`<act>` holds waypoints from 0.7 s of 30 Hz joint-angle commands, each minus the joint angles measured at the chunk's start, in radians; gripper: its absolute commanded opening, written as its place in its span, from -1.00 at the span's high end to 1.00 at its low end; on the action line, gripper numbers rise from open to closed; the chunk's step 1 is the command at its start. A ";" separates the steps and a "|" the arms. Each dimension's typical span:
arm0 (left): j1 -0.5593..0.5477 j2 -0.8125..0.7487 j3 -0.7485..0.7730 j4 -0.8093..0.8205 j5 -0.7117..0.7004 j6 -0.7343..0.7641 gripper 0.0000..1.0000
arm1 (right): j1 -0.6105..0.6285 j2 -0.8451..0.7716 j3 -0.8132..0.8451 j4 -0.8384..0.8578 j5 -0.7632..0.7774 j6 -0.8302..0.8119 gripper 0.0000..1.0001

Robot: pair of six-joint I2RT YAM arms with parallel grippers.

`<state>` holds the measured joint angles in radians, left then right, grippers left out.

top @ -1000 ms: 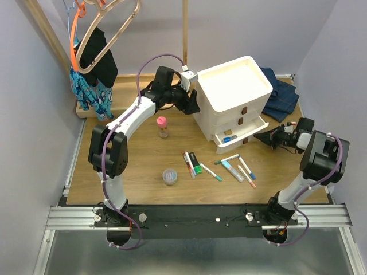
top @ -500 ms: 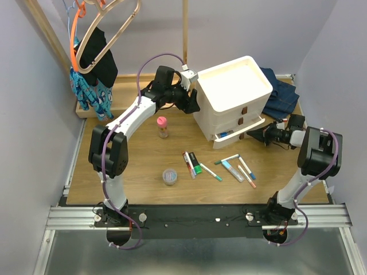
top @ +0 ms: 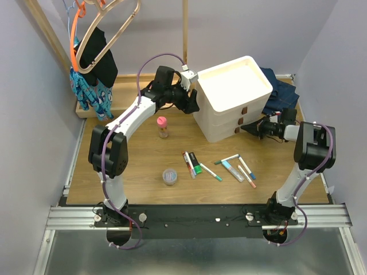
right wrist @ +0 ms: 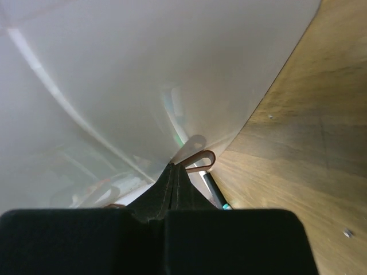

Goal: Sort the stationery into containers
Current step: Close the drawer in the storage box, then open the drawer in the storage box.

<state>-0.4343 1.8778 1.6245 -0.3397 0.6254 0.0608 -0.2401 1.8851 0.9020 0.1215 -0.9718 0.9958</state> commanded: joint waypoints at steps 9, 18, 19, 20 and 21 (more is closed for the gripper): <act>-0.011 -0.098 -0.029 -0.065 -0.036 0.068 -0.49 | 0.009 -0.092 0.141 -0.359 -0.157 -0.485 0.08; -0.011 -0.138 -0.058 -0.082 -0.041 0.086 -0.51 | 0.009 -0.043 0.230 -0.281 -0.323 -0.537 0.03; -0.011 -0.140 -0.060 -0.084 -0.041 0.088 -0.51 | 0.009 -0.018 0.248 -0.304 -0.332 -0.561 0.05; -0.011 -0.138 -0.058 -0.085 -0.041 0.088 -0.51 | 0.009 -0.009 0.282 -0.339 -0.340 -0.591 0.06; -0.011 -0.138 -0.057 -0.085 -0.041 0.089 -0.51 | 0.009 -0.001 0.299 -0.411 -0.343 -0.650 0.07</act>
<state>-0.4366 1.7676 1.5780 -0.4019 0.5987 0.1307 -0.2344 1.8263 1.1015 -0.1806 -1.2324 0.4911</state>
